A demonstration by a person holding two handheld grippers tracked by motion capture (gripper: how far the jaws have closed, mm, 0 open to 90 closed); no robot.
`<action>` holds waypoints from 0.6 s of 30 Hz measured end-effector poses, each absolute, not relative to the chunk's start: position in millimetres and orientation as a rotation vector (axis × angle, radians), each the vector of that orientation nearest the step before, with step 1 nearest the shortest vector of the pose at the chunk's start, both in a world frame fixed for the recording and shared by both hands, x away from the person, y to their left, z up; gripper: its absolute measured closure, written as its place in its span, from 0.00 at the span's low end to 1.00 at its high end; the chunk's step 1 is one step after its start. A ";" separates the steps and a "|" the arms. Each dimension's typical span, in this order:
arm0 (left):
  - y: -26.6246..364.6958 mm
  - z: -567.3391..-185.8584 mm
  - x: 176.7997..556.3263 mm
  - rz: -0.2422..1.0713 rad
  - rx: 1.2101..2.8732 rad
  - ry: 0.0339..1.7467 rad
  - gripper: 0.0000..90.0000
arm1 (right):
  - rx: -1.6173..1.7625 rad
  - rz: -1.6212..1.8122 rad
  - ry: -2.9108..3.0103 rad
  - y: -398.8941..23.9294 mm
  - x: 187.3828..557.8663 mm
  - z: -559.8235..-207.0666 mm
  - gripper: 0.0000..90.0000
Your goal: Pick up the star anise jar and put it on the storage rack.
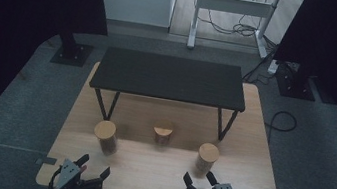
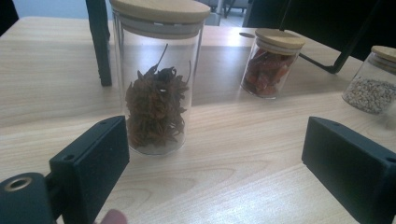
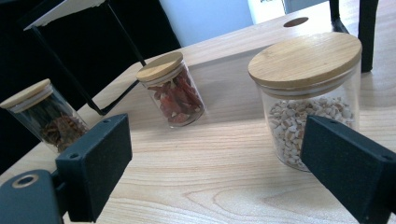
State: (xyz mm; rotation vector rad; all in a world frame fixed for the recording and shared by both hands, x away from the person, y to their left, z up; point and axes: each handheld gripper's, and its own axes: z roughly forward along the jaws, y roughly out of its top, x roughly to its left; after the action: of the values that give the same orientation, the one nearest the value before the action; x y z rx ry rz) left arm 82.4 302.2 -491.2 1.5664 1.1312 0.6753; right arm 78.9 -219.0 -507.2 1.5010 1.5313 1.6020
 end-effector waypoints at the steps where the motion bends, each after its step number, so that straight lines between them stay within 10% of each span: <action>1: 302.0 -490.9 83.0 0.676 1.571 1.131 0.08 | 1.499 1.599 1.533 -218.7 78.9 -507.0 0.10; 18: 286.5 -494.2 92.5 0.790 1.580 1.135 0.07 | 1.418 1.495 1.614 -203.3 83.8 -503.5 0.09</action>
State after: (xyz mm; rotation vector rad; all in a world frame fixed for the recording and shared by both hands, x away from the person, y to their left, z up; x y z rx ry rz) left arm 92.5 286.5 -494.2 1.5798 1.1345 0.7897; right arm 83.8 -203.3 -503.5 1.4177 1.6143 1.4955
